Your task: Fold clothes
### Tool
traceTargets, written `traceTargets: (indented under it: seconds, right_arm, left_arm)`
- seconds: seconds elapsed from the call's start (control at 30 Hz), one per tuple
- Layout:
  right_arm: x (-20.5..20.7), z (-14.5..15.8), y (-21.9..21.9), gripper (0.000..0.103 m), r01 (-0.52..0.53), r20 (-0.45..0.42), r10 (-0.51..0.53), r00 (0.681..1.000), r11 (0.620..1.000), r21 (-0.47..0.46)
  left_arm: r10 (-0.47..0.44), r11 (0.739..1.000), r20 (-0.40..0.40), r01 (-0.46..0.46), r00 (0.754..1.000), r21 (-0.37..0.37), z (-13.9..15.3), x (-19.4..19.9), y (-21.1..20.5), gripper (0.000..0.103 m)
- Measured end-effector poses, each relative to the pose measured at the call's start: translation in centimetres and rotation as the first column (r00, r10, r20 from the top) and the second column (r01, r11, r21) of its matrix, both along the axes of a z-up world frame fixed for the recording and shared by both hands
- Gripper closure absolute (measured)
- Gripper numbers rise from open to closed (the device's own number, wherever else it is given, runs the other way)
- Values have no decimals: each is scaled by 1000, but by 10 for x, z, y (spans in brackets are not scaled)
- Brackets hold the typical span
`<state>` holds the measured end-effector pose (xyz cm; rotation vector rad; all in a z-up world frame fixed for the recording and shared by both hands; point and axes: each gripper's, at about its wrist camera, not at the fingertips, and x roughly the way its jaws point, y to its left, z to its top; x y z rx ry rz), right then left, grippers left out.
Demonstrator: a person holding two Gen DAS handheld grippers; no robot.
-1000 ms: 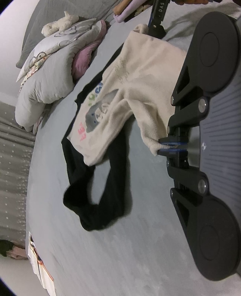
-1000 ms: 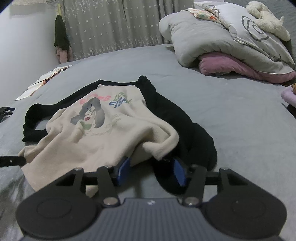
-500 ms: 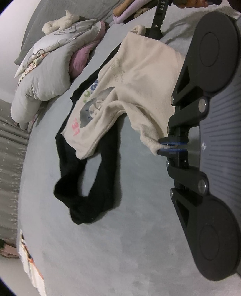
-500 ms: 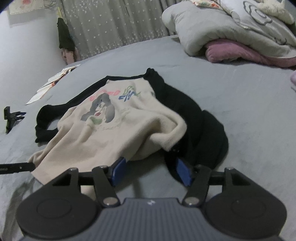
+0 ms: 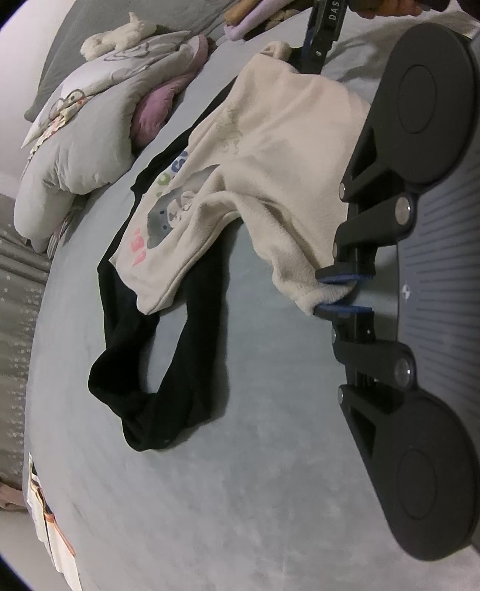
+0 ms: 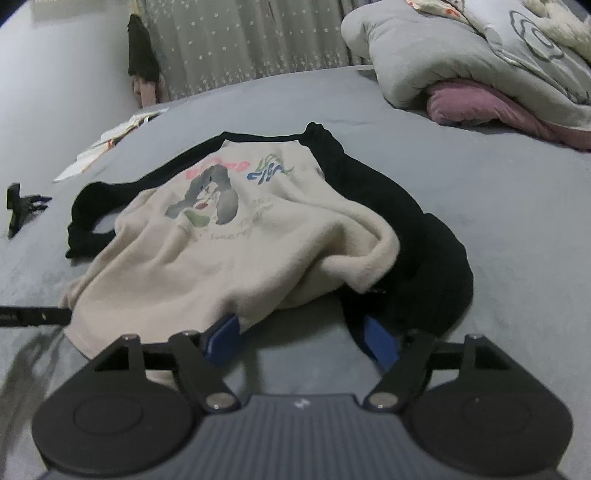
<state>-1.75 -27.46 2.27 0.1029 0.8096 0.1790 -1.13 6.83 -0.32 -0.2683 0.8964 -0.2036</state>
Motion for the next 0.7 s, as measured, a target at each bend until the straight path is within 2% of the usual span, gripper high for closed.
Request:
traceTargets:
  seconds: [0.23,0.4,0.7]
  right_arm:
    - [3,0,-3,28,8,-4,-8,1000,1000,17]
    - [5,0,-5,27,8,-3,-8,1000,1000,13]
    - [4,0,-8,27,3,-1,-3,1000,1000,10]
  left_arm:
    - [-2,1000,6,2,1000,23,0,-2,-4,80]
    - [-26,999,36,25,999,30,-4,-6,-4,80]
    - [7,999,22,-8,1000,33,-1,3,-9,79]
